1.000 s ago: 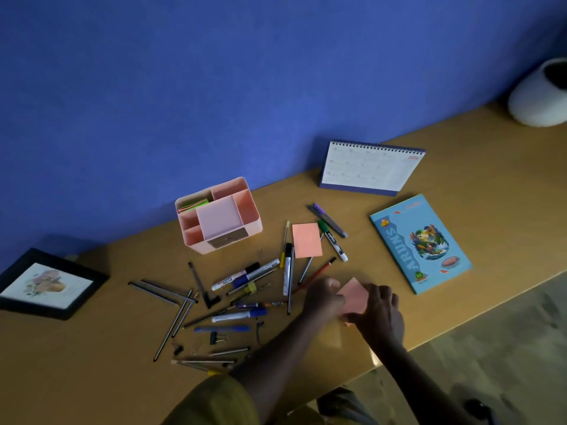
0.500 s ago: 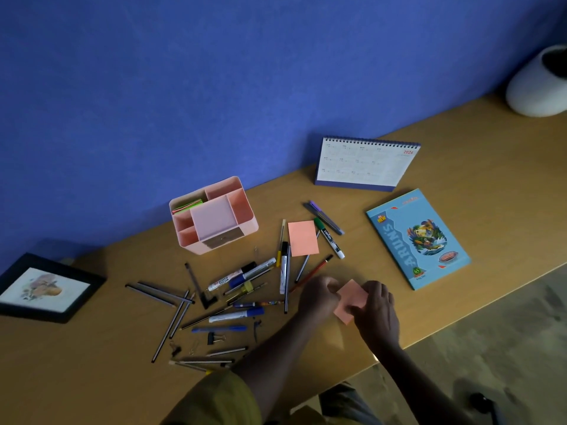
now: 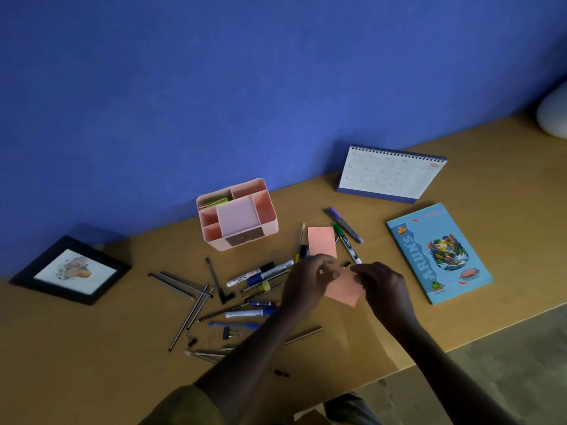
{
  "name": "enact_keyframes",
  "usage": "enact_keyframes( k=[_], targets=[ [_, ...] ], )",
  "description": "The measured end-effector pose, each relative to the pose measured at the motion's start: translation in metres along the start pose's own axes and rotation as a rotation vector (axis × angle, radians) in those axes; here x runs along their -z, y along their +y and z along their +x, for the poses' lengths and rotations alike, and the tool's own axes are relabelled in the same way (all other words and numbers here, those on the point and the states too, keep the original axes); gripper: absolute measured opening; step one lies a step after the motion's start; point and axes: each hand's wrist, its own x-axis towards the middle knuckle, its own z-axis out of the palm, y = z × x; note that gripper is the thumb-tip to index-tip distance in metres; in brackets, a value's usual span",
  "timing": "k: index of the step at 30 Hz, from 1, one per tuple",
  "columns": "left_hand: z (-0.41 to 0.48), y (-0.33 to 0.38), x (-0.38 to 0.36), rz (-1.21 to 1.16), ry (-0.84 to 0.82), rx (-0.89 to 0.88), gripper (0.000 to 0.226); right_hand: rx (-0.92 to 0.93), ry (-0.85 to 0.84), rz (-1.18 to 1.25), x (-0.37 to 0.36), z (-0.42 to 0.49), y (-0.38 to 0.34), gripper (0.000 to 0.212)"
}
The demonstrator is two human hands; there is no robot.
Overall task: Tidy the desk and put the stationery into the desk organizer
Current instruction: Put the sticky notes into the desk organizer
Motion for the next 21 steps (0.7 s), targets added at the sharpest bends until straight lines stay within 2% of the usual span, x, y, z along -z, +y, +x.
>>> enact_keyframes(
  k=[6,11,21],
  targets=[
    [0.002,-0.002,0.068,0.066,0.195,-0.211,0.014,0.182,-0.014,0.048,0.001,0.046,-0.054,0.023],
    [0.002,-0.015,0.119,0.139,0.347,-0.240,0.016,0.235,0.040,0.103,-0.009,0.091,-0.095,0.018],
    [0.003,-0.036,0.212,0.311,0.641,-0.279,0.016,0.462,0.090,0.083,-0.029,0.177,-0.177,0.012]
  ],
)
